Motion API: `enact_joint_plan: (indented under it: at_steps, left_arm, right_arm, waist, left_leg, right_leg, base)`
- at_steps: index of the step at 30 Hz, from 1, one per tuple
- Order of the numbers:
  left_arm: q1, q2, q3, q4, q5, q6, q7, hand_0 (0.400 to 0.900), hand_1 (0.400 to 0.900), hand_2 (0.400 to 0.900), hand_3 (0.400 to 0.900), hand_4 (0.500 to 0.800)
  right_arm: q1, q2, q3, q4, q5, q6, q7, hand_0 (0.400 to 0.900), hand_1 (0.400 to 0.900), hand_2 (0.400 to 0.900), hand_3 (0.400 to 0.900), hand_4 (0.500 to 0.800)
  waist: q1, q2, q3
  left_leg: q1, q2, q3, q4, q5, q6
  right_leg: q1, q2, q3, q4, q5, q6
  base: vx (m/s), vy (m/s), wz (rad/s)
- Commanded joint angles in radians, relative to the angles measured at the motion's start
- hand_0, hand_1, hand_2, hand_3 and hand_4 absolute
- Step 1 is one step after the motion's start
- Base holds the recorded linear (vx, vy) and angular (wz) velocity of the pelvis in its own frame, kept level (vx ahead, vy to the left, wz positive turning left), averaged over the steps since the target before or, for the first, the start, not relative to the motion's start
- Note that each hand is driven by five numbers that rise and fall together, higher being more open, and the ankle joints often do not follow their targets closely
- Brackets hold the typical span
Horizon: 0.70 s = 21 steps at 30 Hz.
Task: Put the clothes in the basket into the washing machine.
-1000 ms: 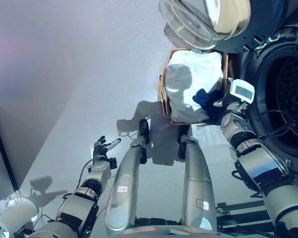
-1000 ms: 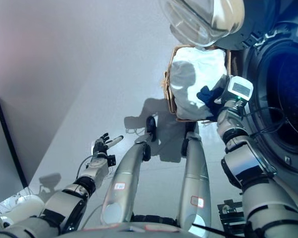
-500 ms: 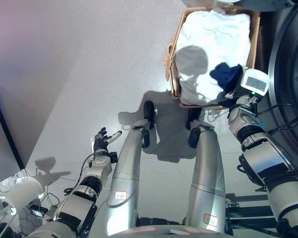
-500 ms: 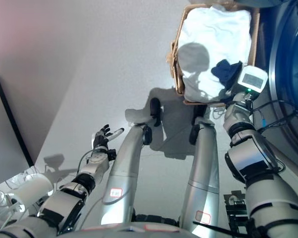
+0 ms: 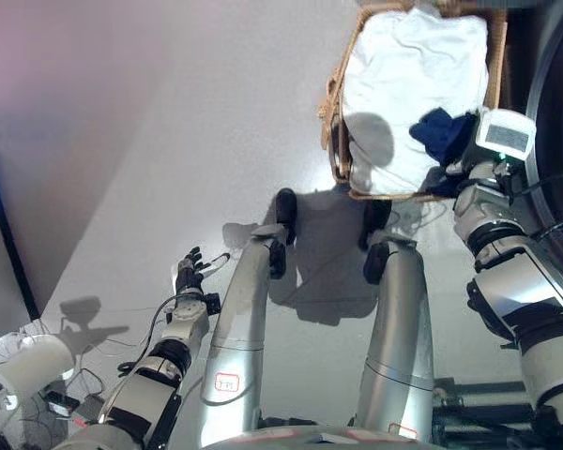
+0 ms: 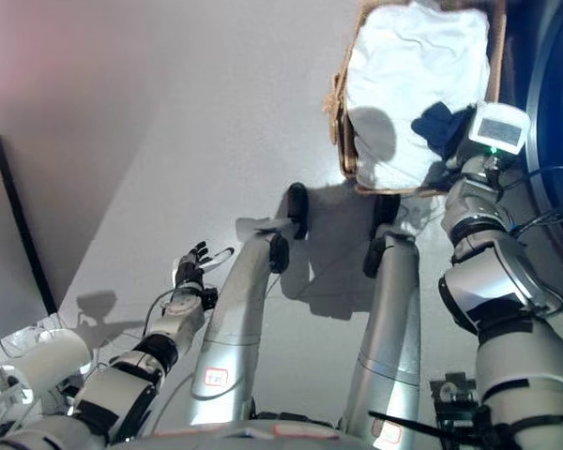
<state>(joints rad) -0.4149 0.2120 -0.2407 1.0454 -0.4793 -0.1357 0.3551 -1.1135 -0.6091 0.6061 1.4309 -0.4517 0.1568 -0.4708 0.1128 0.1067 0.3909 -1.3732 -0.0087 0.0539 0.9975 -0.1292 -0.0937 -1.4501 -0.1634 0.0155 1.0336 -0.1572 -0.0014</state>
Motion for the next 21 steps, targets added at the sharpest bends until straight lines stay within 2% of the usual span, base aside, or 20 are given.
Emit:
enact_joint_plan:
  at_steps: [1, 4, 7, 10, 12, 13, 20, 21]
  left_arm:
    - [0.093, 0.041, 0.047, 0.030, -0.025, -0.014, 0.012, 0.900, 0.900, 0.900, 0.900, 0.800]
    - [0.096, 0.051, 0.051, 0.027, -0.022, -0.014, -0.001, 0.900, 0.900, 0.900, 0.900, 0.800]
    - [0.097, 0.046, 0.058, 0.041, -0.020, -0.006, -0.007, 0.900, 0.900, 0.900, 0.900, 0.800]
    - [0.084, 0.045, 0.070, 0.068, -0.025, -0.001, 0.005, 0.900, 0.900, 0.900, 0.900, 0.800]
    - [0.078, 0.047, 0.084, 0.085, -0.028, 0.000, 0.023, 0.900, 0.900, 0.900, 0.900, 0.800]
    - [0.080, 0.048, 0.091, 0.087, -0.025, -0.001, 0.036, 0.900, 0.900, 0.900, 0.900, 0.800]
    - [0.115, 0.056, 0.100, 0.084, -0.033, -0.012, 0.080, 0.900, 0.900, 0.900, 0.900, 0.800]
    - [0.128, 0.051, 0.105, 0.083, -0.035, -0.012, 0.085, 0.900, 0.900, 0.900, 0.900, 0.800]
  right_arm:
    - [0.071, -0.015, 0.011, 0.021, 0.024, -0.033, 0.147, 0.400, 0.400, 0.400, 0.400, 0.500]
    - [0.061, -0.035, 0.035, 0.027, 0.017, -0.039, 0.211, 0.400, 0.400, 0.400, 0.400, 0.500]
    - [0.052, -0.037, 0.032, 0.032, 0.016, -0.034, 0.194, 0.400, 0.400, 0.400, 0.400, 0.500]
    - [0.048, -0.029, 0.006, 0.021, 0.031, -0.023, 0.139, 0.400, 0.400, 0.400, 0.400, 0.500]
    - [0.047, -0.037, -0.025, -0.012, 0.064, -0.020, 0.079, 0.400, 0.400, 0.400, 0.400, 0.500]
    - [0.046, -0.036, -0.040, -0.040, 0.078, -0.013, 0.021, 0.400, 0.400, 0.400, 0.400, 0.500]
    - [0.002, -0.034, -0.063, -0.166, 0.132, -0.022, -0.082, 0.400, 0.400, 0.400, 0.400, 0.500]
    - [0.009, -0.044, -0.076, -0.247, 0.141, -0.032, -0.110, 0.400, 0.400, 0.400, 0.400, 0.500]
  waist:
    - [-0.001, 0.027, 0.000]
    - [0.001, 0.022, -0.006]
    - [0.001, 0.011, -0.010]
    - [-0.005, 0.002, -0.012]
    - [-0.014, -0.006, -0.013]
    - [-0.021, -0.011, -0.015]
    - [-0.047, -0.030, -0.036]
    - [-0.061, -0.037, -0.042]
  left_leg:
    - [0.061, -0.008, -0.020, -0.063, 0.001, 0.012]
    - [0.066, -0.008, -0.025, -0.071, 0.005, 0.009]
    - [0.073, -0.008, -0.026, -0.075, 0.007, 0.006]
    - [0.082, -0.005, -0.025, -0.082, 0.007, 0.006]
    - [0.094, -0.001, -0.020, -0.094, 0.008, 0.005]
    - [0.104, 0.001, -0.019, -0.105, 0.009, 0.005]
    - [0.142, 0.012, -0.017, -0.138, 0.003, 0.004]
    - [0.157, 0.018, -0.016, -0.153, 0.002, 0.004]
  right_leg:
    - [0.018, -0.011, 0.026, -0.036, 0.083, 0.095]
    - [0.021, -0.017, 0.022, -0.038, 0.080, 0.094]
    - [0.029, -0.018, 0.021, -0.042, 0.080, 0.093]
    - [0.041, -0.016, 0.017, -0.052, 0.084, 0.093]
    - [0.054, -0.012, 0.017, -0.063, 0.087, 0.092]
    - [0.066, -0.009, 0.017, -0.076, 0.088, 0.091]
    - [0.115, 0.008, 0.015, -0.124, 0.094, 0.089]
    - [0.133, 0.016, 0.016, -0.142, 0.096, 0.089]
  base:
    - [0.00, -0.016, 0.05]
    - [0.00, -0.024, 0.09]
    - [0.00, -0.008, 0.02]
    - [0.01, 0.003, -0.06]
    - [0.02, 0.016, -0.10]
    - [0.02, 0.015, -0.12]
    - [0.02, 0.023, -0.16]
    - [0.02, 0.028, -0.22]
